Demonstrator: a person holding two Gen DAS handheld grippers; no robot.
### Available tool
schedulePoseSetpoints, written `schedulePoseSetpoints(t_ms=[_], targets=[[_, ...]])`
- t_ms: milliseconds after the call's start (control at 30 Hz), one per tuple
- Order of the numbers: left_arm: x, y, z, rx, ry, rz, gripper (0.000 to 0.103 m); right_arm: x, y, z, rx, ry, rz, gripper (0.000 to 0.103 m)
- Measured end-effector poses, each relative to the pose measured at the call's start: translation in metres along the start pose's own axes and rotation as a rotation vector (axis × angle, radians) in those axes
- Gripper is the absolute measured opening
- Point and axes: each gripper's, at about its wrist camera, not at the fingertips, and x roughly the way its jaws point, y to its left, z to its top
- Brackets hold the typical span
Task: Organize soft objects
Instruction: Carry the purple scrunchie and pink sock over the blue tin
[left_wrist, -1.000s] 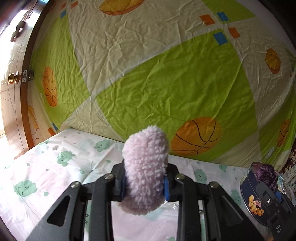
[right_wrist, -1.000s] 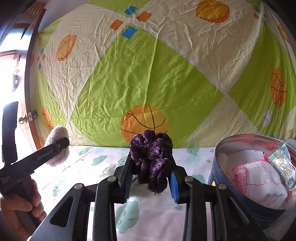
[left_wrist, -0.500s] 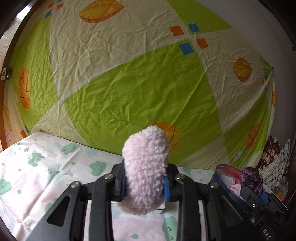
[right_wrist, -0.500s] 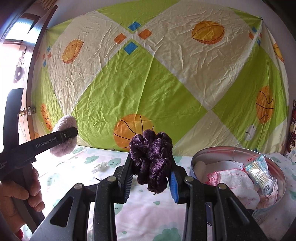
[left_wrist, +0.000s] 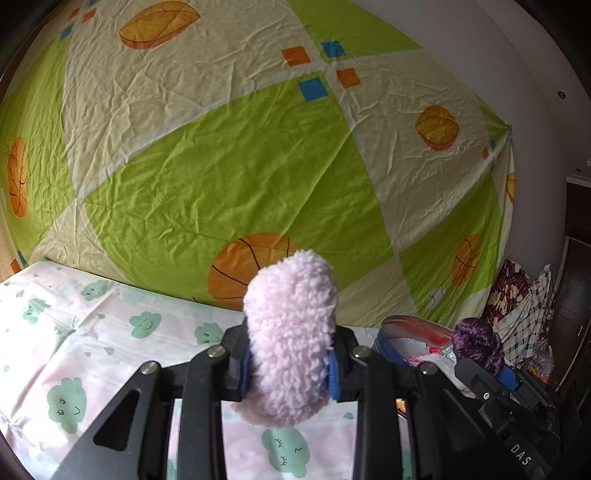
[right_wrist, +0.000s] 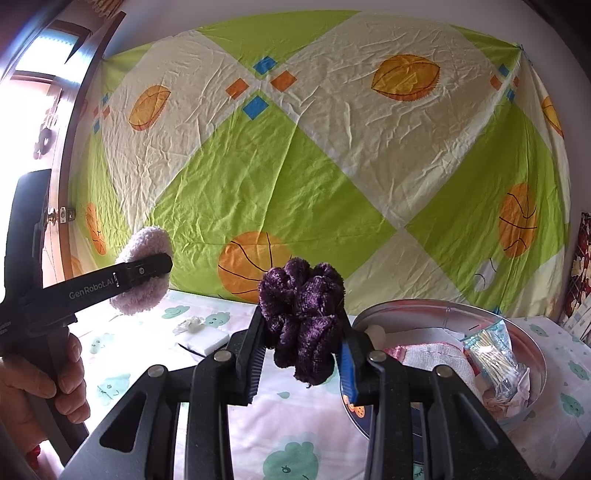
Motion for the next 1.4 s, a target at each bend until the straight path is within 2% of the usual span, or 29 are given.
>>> schedulePoseSetpoints(t_ms=[333,567,833,1400], targets=[[-0.001,-0.031,-0.008,0.029,0.008,-0.018,0.028,-0.008,-0.015,0.002,-0.002,-0.019,-0.003,0.037],[0.003,-0.064,-0.017,0.096,0.025,-0.014,0.028,-0.012,-0.035,0.003,0.013,-0.023,-0.021,0.037],[0.010,-0.089,-0.021,0.069,0.044,-0.057,0.028,-0.016,-0.056,0.005,0.006,-0.032,-0.050,0.037],[0.042,-0.143,-0.026,0.102,0.090,-0.058,0.028,-0.022,-0.102,0.010,-0.002,-0.066,-0.125,0.037]])
